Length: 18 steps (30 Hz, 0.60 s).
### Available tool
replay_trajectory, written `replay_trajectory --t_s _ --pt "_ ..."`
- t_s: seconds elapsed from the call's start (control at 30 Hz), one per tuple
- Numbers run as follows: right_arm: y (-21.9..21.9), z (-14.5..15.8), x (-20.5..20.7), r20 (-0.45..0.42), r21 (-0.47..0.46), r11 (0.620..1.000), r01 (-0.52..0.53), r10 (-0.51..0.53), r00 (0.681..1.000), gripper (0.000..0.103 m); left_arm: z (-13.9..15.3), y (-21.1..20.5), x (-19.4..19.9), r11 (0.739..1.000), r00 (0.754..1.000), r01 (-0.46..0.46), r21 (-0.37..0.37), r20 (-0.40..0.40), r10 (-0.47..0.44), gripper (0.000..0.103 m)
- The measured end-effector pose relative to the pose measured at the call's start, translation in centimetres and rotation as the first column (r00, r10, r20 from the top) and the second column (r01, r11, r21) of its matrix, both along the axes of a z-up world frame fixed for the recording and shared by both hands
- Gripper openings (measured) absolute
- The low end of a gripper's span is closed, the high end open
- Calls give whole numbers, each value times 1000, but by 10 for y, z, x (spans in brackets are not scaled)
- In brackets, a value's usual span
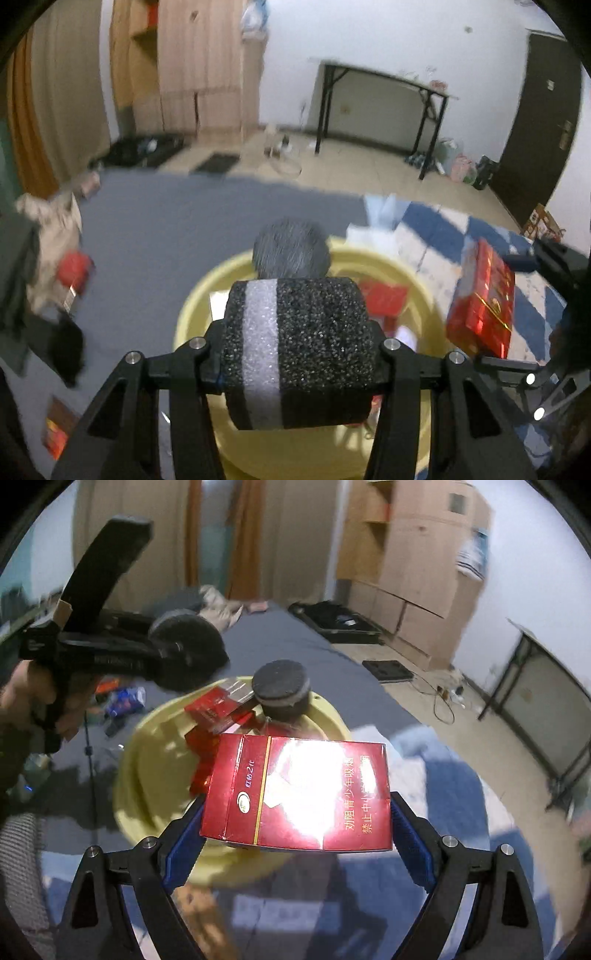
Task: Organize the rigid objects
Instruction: 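Carry the Diamond pack and foam cylinder over the yellow basin and release them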
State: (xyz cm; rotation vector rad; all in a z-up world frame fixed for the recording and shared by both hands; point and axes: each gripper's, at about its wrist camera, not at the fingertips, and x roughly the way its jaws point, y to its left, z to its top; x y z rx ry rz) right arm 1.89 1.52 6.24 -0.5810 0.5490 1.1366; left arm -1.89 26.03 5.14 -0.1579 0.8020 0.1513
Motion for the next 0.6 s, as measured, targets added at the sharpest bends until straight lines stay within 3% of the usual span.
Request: replay_trajectory --t_s 0.23,0.3,0.4,0.47,0.6 --pt "80 7 23 -86 -85 985 -152 145 986 91 -28 14 11 999 994 -16 -46 -111 11 52" --pt "92 1 32 -104 -128 980 -154 141 985 91 -31 17 12 997 994 -23 -73 -105 15 52" --pt "108 -14 36 -62 -208 967 -144 134 989 91 -34 16 8 997 996 -25 -71 -90 18 53" --pt "118 -12 37 -54 -215 965 -150 142 988 92 -34 15 8 998 996 -19 -64 -90 13 54" --pt "126 -8 34 -64 -207 964 -165 155 986 94 -34 17 4 996 996 -22 -83 -85 15 70"
